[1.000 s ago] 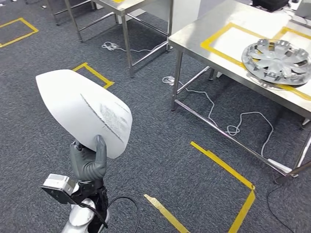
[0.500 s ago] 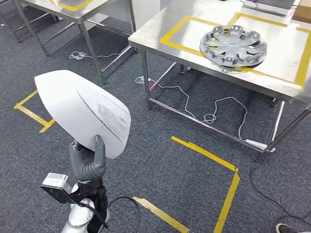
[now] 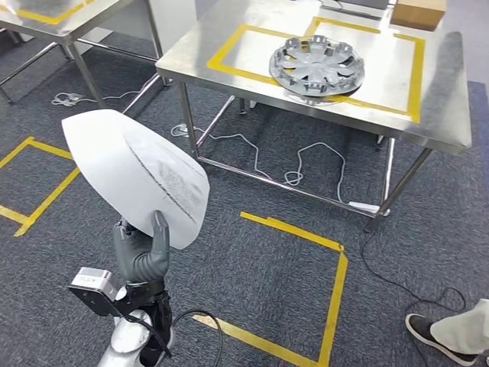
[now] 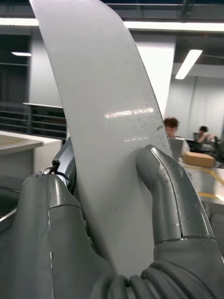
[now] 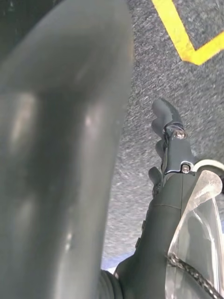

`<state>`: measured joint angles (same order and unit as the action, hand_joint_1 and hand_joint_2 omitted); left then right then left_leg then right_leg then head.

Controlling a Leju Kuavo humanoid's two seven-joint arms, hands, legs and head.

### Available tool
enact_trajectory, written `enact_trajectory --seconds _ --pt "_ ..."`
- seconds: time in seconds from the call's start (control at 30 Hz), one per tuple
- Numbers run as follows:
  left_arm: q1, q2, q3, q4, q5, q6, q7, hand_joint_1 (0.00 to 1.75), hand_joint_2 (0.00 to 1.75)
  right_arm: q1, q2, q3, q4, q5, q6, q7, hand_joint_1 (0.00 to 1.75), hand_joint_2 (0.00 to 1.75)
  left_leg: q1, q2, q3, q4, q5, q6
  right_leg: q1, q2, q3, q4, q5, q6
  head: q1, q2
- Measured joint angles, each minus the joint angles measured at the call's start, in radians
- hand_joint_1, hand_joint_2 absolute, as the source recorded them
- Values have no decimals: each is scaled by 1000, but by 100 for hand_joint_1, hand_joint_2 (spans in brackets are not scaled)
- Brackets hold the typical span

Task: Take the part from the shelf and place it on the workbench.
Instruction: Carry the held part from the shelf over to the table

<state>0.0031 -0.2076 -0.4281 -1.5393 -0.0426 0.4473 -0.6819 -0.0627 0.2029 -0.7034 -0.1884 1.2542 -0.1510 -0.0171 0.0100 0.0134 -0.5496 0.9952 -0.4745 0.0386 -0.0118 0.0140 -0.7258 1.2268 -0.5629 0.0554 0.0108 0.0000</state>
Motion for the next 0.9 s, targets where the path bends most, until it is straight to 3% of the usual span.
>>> enact_trajectory --seconds 0.03,0.07,0.1,0.17,0.23,0.27,0.33,0.4,0.47,0.53,0.57,0.6,0.7,0.77,0.83,0.9 --pt "1 0 1 0 0 0 0 175 175 0 0 0 0 0 0 -2 0 0 -1 16 -1 0 0 0 -1 -6 -18 44 -13 3 0 0" --pt "1 0 2 1 0 -1 0 175 175 1 0 0 0 0 0 -4 0 0 -1 31 -1 1 -1 0 -1 -10 -17 49 -7 5 0 0" --pt "0 0 2 1 0 -1 1 175 175 3 0 0 0 0 0 -5 0 0 -1 44 0 1 -2 -1 -2 -15 6 14 16 6 0 0" --pt "0 0 2 1 0 -2 1 175 175 3 -1 0 0 0 0 -6 0 0 -3 67 2 2 -5 -7 2 -54 88 -126 71 4 1 0" --pt "-1 0 3 1 0 -3 1 175 175 -1 -2 0 0 1 0 -5 0 0 -10 85 4 7 -10 -16 7 -86 142 -218 94 -10 -2 0" --pt "-2 0 3 1 0 -4 1 175 175 -2 -2 0 0 2 1 -3 0 0 -13 93 5 8 -11 -20 10 -87 148 -229 92 -19 -2 0" --pt "-3 0 4 1 0 -4 1 175 175 -1 -2 0 0 4 4 3 0 0 -12 105 7 10 -15 -28 8 -64 145 -229 96 -35 -3 0" --pt "-5 0 4 1 0 -4 2 175 175 0 -2 0 0 6 4 7 0 0 -6 67 -2 43 -44 -39 4 -42 144 -230 101 -47 -5 0" --pt "-5 3 5 1 -1 -4 3 175 175 -2 -2 0 0 7 4 5 0 0 -2 12 -45 154 -110 -46 2 -19 143 -231 104 -56 -7 0" --pt "-3 6 5 2 0 -5 6 175 175 -3 -2 0 0 7 4 4 0 0 -2 -4 -100 278 -157 -45 4 3 142 -231 106 -59 -8 0" --pt "-3 8 5 3 0 -5 7 175 175 -1 -2 0 0 6 4 5 0 0 -2 -6 -112 299 -154 -43 5 12 142 -231 106 -60 -8 0" --pt "-3 9 5 3 0 -6 9 175 175 0 -2 0 0 6 4 7 0 0 -3 -7 -105 279 -131 -40 6 20 142 -230 106 -60 -8 0" --pt "-6 10 6 3 0 -7 11 175 175 1 -2 0 0 6 3 11 0 0 -5 -18 -23 85 -29 -22 10 37 144 -229 106 -58 -8 0" --pt "-8 10 6 3 0 -7 13 175 175 1 -1 0 0 6 2 11 0 0 -9 -25 1 21 -13 -16 11 40 138 -227 107 -49 -7 0" --pt "-9 9 7 3 0 -9 15 175 175 1 -1 0 0 6 2 12 0 0 -10 -24 0 14 -11 -13 10 42 134 -227 109 -37 -8 0" --pt "-10 7 8 3 0 -10 17 175 175 1 -2 0 0 6 3 14 0 0 -5 -19 3 6 -5 -6 9 30 119 -204 90 -26 -3 0"
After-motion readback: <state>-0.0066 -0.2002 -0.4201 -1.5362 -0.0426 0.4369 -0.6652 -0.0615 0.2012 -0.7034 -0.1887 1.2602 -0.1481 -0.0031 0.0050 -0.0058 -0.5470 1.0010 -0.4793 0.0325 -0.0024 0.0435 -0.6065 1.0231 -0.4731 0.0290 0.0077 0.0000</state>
